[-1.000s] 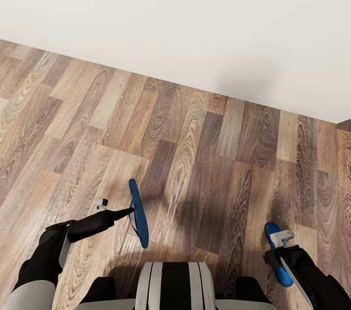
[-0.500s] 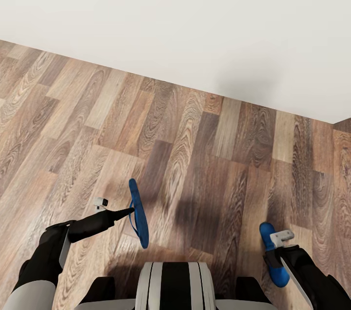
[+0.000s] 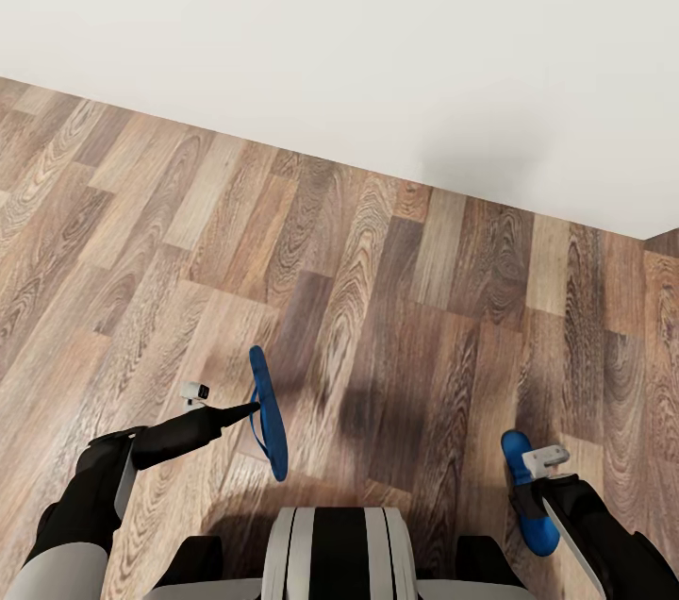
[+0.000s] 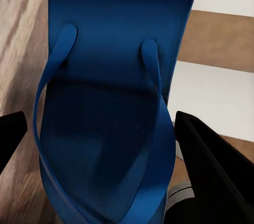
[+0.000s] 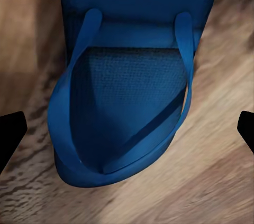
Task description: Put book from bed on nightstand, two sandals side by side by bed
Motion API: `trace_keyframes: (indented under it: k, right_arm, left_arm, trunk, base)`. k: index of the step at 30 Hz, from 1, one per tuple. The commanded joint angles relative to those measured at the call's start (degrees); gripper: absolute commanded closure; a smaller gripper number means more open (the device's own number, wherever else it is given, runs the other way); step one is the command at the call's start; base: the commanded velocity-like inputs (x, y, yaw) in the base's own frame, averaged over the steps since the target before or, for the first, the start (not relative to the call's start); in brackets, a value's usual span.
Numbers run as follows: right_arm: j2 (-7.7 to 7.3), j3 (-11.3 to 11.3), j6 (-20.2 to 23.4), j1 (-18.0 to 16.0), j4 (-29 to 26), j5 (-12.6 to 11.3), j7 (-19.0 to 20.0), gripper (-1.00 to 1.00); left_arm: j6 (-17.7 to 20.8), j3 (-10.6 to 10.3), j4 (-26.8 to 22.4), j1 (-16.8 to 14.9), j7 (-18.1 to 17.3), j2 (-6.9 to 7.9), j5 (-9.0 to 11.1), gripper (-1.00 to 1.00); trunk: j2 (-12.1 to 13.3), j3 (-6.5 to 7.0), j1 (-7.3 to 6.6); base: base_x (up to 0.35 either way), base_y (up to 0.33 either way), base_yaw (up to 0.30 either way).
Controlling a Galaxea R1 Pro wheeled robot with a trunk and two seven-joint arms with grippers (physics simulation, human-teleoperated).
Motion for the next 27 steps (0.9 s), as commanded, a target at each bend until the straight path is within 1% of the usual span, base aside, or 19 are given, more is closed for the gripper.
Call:
trace_keyframes:
  k: [1,3,7,15,21,27]
  right_arm:
    - [-0.06,0.16,0.30,-0.02,-0.07,0.28,0.13,-1.00]
    - [-0.06,0.13,0.30,-0.02,-0.07,0.28,0.13,-1.00]
    - [-0.06,0.12,0.30,-0.02,-0.07,0.28,0.13,-1.00]
    - [-0.06,0.18,0.30,-0.02,-0.07,0.28,0.13,-1.00]
    - [-0.06,0.19,0.30,-0.02,-0.07,0.28,0.13,-1.00]
    - [-0.06,0.19,0.30,-0.02,-0.07,0.28,0.13,-1.00]
  left_arm:
    - [0.52,0.11,-0.03,-0.03,-0.42,-0.03,-0.42,1.00]
    - [0.52,0.11,-0.03,-0.03,-0.42,-0.03,-0.42,1.00]
    - [0.56,0.11,-0.03,-0.03,-0.42,-0.03,-0.42,1.00]
    - [0.54,0.11,-0.03,-0.03,-0.42,-0.03,-0.42,1.00]
    - [0.54,0.11,-0.03,-0.03,-0.42,-0.03,-0.42,1.00]
    - [0.53,0.11,-0.03,-0.03,-0.42,-0.03,-0.42,1.00]
  trunk:
    - [-0.01,-0.03,-0.01]
    - [-0.01,-0.03,-0.01]
    - [-0.07,-0.91,0.09]
    - [-0.07,-0.91,0.09]
    - [-0.15,-2.24,0.25]
    - [-0.15,-2.24,0.25]
  base:
    - [0.000,0.000,0.000]
    - [0.000,0.000,0.000]
    - [0.000,0.000,0.000]
    - [0.000,0.000,0.000]
    - [0.000,0.000,0.000]
    - [0.000,0.000,0.000]
